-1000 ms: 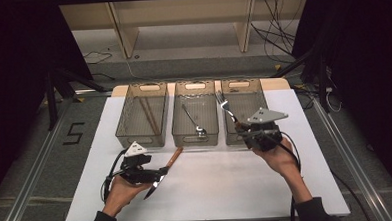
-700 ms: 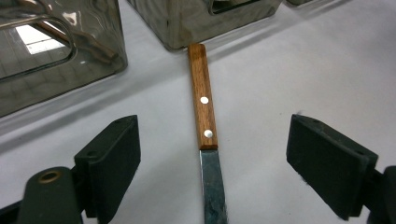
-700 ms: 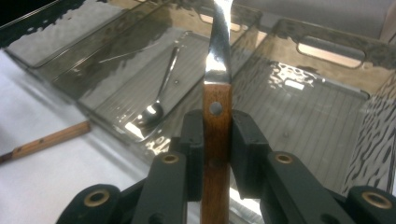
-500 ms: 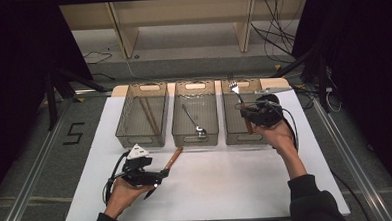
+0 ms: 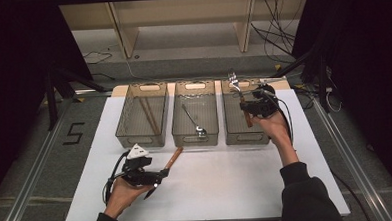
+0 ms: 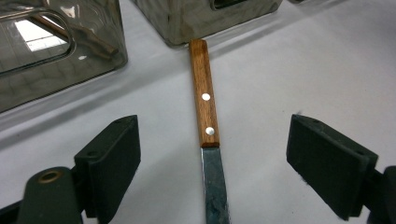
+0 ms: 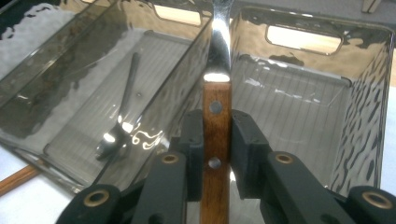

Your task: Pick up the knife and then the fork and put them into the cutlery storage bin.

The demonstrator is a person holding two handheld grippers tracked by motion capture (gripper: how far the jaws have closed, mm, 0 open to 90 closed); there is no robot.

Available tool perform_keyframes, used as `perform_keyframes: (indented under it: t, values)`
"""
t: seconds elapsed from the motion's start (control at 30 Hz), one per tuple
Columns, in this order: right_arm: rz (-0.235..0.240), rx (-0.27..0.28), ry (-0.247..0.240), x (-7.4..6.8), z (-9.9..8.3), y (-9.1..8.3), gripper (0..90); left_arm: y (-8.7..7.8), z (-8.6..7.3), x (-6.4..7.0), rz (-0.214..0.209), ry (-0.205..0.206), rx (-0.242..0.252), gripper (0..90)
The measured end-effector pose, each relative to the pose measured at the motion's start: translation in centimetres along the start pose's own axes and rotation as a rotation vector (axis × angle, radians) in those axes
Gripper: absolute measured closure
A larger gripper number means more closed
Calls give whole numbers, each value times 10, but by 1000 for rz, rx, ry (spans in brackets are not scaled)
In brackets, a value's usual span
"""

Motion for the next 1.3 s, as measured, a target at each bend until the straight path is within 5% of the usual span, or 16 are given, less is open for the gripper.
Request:
perform_keyframes:
  t: [0.73,0.87,1.3]
  values:
    - [-95,-127,73,16,-17,40,755,1,-1,0,2,20,-12,176]
    - [-67,-122,66,8,-15,42,503,1,-2,0,-2,18,-15,175]
    - [17,-21,-11,-18,-10,9,336,2,-2,-1,0,16,-32,175]
Point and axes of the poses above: each handheld gripper's, and its own axes: y roughly forward along the jaws, z roughly out of its top, x roughly to its right, the point moved 9 cm from there along y, roughly forward along the jaws, and after that the axes turned 7 degrees about y, right-handed, at the moved point
